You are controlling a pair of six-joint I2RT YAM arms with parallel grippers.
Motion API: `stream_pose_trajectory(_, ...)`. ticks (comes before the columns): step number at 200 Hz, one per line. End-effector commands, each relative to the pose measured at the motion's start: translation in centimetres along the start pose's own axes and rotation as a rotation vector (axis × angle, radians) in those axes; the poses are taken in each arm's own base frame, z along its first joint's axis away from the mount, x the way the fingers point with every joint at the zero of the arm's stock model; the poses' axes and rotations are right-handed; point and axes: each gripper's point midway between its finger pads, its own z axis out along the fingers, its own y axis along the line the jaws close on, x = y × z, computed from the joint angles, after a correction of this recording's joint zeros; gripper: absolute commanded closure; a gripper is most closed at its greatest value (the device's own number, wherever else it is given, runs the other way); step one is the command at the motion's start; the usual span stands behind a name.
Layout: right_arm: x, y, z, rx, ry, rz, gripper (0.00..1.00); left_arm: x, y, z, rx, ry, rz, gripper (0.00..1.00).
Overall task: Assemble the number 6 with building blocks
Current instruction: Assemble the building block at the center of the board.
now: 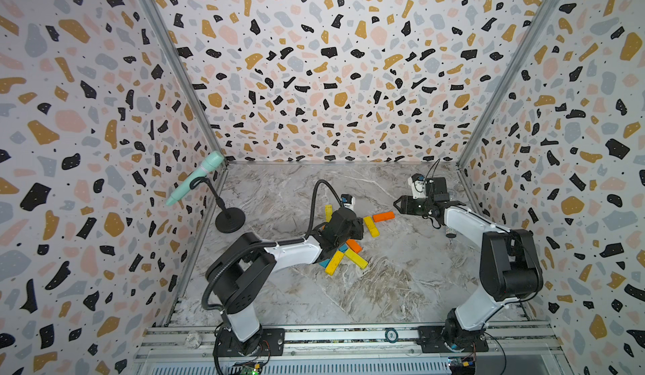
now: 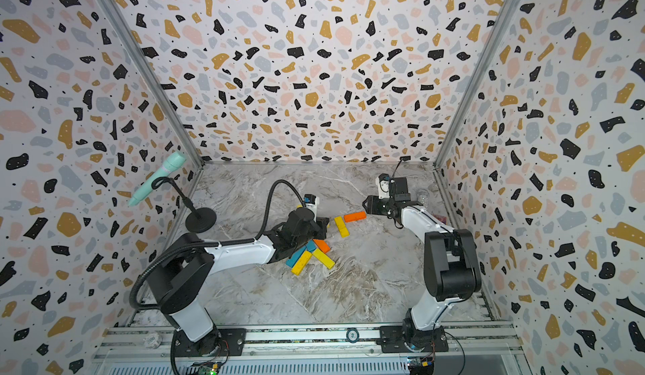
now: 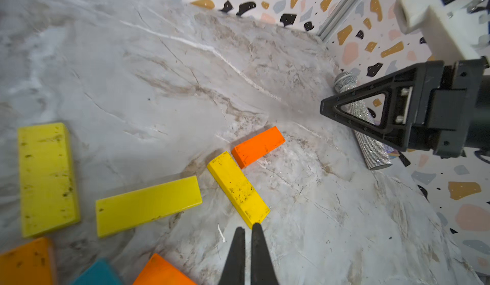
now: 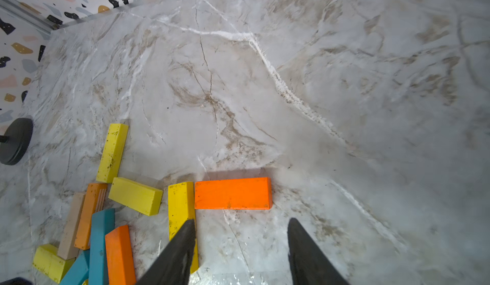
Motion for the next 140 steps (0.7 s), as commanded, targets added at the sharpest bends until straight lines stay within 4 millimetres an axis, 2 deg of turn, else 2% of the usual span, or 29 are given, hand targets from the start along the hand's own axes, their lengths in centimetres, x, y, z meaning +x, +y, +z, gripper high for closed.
stream_pose_trajectory(1,-1.0,0.6,0.5,-0.094,-0.010,-0.023,0.40,2.0,0.8,1.6,-0.042,0.055,-0.047,1.00)
stream_pose_trajectory(45,-0.3,-0.5,2.5,-0.081,0.028,-0.035,0.40,3.5,1.0,4.5,-0.068,0.101,-0.045,1.00)
stream_pose_trajectory(96,0.4,-1.0,4.0,-0.097,0.051,-0.035,0.39,3.7,1.1,6.7,-0.099,0.135,0.012,1.00)
stream_pose_trajectory(140,0.9,-0.8,4.9,-0.132,0.078,-0.030,0.40,3.8,3.5,7.8,-0.161,0.164,-0.006,1.00)
